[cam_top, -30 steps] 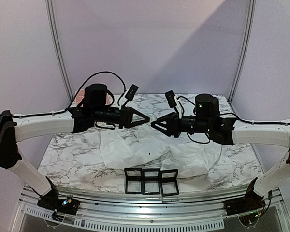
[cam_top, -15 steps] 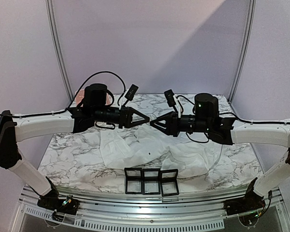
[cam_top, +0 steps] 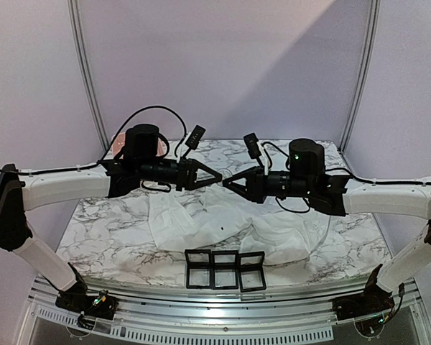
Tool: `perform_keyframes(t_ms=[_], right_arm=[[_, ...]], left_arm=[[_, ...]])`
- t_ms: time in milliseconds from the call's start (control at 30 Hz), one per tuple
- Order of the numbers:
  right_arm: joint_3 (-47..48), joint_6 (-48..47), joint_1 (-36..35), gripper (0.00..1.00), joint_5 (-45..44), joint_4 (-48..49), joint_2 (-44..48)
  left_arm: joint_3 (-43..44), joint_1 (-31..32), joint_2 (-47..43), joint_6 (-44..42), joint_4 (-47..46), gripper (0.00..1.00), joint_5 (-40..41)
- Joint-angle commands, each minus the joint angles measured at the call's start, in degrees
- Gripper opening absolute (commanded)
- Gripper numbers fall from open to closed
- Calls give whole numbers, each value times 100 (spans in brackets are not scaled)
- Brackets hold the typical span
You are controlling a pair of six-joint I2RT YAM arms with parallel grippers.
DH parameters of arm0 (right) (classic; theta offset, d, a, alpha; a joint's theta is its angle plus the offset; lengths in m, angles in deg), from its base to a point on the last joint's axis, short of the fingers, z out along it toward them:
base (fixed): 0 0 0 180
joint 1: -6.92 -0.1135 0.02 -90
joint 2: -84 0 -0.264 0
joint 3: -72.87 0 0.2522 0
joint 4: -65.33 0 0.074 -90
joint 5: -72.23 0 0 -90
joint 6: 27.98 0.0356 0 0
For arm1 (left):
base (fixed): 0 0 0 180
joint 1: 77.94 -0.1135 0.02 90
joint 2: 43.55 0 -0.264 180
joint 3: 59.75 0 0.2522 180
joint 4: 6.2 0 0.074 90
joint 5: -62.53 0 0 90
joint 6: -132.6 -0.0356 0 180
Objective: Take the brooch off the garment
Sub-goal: Close the brooch at the center of the board.
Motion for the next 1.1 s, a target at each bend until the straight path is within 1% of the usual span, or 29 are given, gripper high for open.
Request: perform_keyframes(t_ms=[0,333,567,900,1067], right_arm=[[118,121,3,15,-162,90,-100],[183,331,11,13,-193,67,-140],[246,539,70,6,-298,-55,-230],[329,889,147,4,-330,-107,-388],[305,1059,185,2,-564,-153,-442]], left_arm=[[-55,66,-126,-109,-45,0,-228],[-55,124,-136,-186,-43,0,-321],[-63,146,-145,-215,-34,0,-346],[-55,188,-141,-272,-17,0,-394],[-55,190,-161,-285,5,0,-380]])
